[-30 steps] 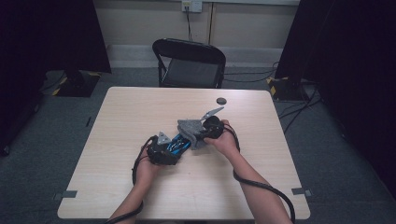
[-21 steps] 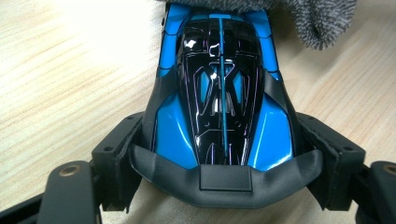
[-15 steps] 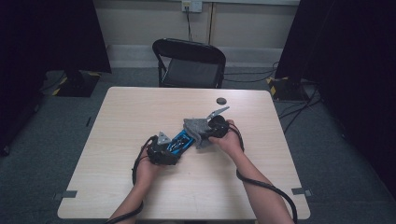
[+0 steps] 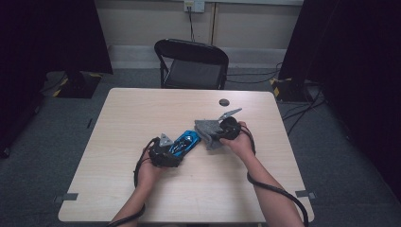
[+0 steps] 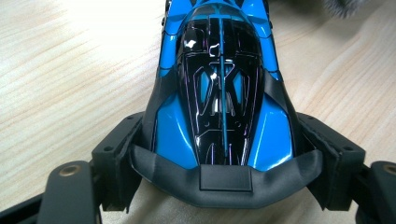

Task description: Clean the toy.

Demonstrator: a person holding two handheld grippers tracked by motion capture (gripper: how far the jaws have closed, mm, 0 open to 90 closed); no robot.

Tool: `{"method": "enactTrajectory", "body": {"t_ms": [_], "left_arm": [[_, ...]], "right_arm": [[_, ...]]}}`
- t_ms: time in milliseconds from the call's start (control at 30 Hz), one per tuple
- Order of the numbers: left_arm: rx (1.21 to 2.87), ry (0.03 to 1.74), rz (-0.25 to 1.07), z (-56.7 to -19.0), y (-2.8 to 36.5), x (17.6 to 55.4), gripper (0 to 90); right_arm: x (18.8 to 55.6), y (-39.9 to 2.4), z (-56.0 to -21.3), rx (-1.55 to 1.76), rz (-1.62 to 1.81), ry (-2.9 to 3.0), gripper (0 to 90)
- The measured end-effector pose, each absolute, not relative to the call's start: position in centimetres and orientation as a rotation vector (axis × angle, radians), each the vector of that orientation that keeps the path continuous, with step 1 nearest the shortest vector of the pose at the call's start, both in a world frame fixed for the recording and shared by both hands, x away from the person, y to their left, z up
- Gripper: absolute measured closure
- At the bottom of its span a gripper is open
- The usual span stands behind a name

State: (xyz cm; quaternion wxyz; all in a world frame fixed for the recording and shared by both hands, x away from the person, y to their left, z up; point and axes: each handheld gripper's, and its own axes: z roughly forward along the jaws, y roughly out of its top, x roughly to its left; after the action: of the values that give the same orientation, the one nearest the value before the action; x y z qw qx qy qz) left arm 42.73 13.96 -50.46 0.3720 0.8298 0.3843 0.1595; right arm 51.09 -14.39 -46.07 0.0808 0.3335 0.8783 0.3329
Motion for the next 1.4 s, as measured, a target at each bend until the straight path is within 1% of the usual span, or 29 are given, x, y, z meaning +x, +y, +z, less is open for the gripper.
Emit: {"method": "enactTrajectory", "body": {"t_ms": [233,467,700,967,1400], "left_arm": [[2.125,0.987,0.406,-50.5,13.9,42.7,24.1],[2.126,0.987,0.407,-50.5,13.9,42.7,24.1],[2.126,0.987,0.407,-50.5,13.9,42.7,24.1],[2.128,0.985,0.408,-50.5,14.0,42.7,24.1],[2.128,0.985,0.409,-50.5,14.0,42.7,24.1]], "right_arm": [[50.7,-16.3,-44.9,1.017,1.033,2.584,76.7],[49.9,-16.0,-43.5,0.951,1.075,2.581,76.7],[48.4,-13.2,-42.5,0.802,1.116,2.631,76.7],[46.5,-9.1,-43.1,0.638,1.146,2.717,76.7],[44.8,-5.8,-43.9,0.483,1.155,2.791,76.7]]}}
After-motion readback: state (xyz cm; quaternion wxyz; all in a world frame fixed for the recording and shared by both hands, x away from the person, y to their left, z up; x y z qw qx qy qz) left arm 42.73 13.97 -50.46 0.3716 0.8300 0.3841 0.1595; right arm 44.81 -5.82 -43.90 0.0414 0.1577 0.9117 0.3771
